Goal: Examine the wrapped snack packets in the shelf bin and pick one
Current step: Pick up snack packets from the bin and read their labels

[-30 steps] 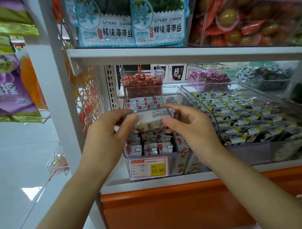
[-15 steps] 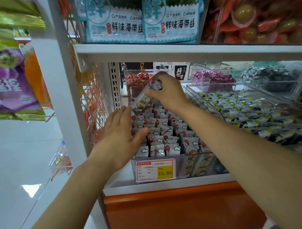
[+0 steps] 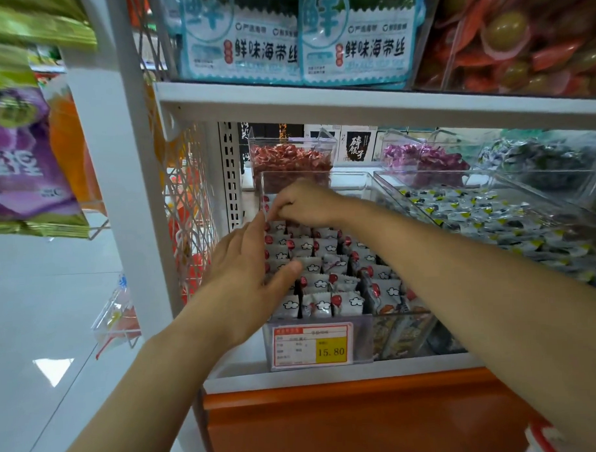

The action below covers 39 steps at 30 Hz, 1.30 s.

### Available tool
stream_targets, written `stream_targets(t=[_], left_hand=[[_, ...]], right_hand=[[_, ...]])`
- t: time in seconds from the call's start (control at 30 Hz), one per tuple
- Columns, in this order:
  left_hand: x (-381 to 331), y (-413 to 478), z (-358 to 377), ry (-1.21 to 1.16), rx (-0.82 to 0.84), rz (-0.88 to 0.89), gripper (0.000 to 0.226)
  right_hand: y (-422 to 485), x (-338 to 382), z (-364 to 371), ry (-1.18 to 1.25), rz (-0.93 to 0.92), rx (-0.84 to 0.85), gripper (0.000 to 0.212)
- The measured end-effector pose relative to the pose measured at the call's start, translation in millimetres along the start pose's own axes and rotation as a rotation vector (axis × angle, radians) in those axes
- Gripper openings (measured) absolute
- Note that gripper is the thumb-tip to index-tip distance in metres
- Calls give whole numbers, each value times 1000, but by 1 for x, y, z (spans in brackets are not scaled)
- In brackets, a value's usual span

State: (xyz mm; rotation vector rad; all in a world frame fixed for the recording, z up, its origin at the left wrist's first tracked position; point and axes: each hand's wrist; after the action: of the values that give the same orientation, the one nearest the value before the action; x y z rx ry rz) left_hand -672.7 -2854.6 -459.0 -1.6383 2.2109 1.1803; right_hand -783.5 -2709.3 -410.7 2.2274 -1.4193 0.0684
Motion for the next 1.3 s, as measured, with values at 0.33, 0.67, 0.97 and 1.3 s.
stream_targets(t=[0.33, 0.67, 0.97, 1.3], left_hand=[[1, 1, 1, -49, -6, 2, 83], [0, -3, -3, -73, -120, -35, 69], [-18, -21, -11, -50, -389, 13, 37], [-34, -25, -17, -492, -475, -257, 37]], right_hand=[[30, -6, 25, -198, 51, -119, 8], [-28, 9, -26, 328, 169, -716, 8], [-136, 27, -45, 955, 454, -656, 14], [-160, 23, -41, 1488, 590, -473, 16]])
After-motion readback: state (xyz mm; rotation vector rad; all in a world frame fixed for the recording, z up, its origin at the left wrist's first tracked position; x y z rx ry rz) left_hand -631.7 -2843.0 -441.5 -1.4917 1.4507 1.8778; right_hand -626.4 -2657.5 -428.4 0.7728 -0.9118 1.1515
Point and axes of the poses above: each hand's wrist, its own y-axis towards the middle knuckle, its own z-axis out of the palm, x = y × z, and after that the axes turned 14 degrees about -x, right-handed
